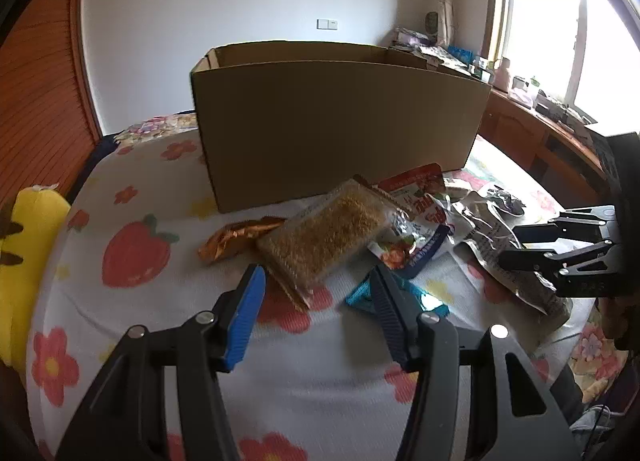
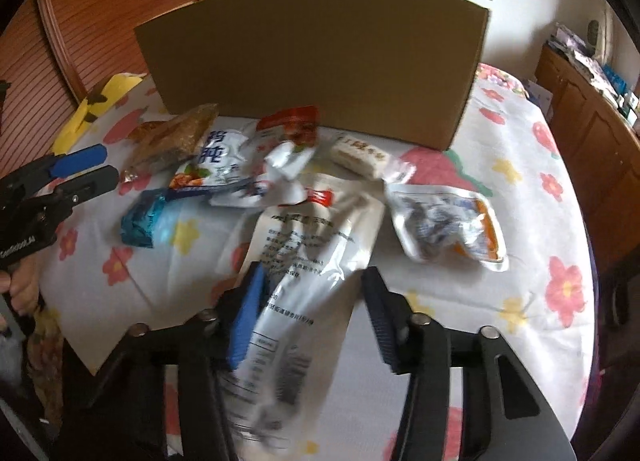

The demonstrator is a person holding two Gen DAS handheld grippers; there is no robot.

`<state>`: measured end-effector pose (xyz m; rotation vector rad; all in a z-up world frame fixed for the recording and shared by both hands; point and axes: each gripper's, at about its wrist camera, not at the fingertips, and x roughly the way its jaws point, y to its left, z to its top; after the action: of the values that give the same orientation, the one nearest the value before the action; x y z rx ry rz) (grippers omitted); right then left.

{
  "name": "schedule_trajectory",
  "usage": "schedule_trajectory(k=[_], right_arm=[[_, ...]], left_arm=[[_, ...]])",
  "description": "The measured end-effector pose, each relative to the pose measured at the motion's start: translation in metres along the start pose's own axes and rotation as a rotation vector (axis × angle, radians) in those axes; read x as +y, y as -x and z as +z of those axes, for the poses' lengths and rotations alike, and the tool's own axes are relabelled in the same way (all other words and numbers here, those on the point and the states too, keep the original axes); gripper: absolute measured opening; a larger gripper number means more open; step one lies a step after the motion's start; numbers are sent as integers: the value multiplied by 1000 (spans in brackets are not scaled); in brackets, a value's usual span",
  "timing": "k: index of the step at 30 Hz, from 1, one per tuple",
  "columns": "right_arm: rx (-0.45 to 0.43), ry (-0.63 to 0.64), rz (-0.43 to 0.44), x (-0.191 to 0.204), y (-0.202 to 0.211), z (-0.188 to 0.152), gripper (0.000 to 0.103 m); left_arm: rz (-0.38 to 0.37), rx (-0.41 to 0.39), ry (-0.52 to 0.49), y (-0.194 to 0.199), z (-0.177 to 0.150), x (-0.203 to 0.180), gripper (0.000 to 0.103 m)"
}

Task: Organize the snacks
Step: 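Grasp the clear granola bar pack with the left tool while the right tool grasps the white pouch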

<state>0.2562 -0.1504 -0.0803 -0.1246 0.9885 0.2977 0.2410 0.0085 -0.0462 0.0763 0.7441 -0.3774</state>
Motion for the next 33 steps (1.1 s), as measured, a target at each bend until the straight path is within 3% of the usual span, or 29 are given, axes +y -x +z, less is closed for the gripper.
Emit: schedule_trajectory(k=[18, 28, 33], right_arm=[[-53, 22, 54, -11, 3, -11, 51], [-64, 23, 68, -15, 4, -12, 51], [-63, 4, 67, -15, 4, -11, 53]], left_arm=[[-73, 108, -218, -44, 38, -11, 61], [-71, 155, -219, -68, 46, -9, 63], [-81, 150, -194, -67, 45, -5, 54]])
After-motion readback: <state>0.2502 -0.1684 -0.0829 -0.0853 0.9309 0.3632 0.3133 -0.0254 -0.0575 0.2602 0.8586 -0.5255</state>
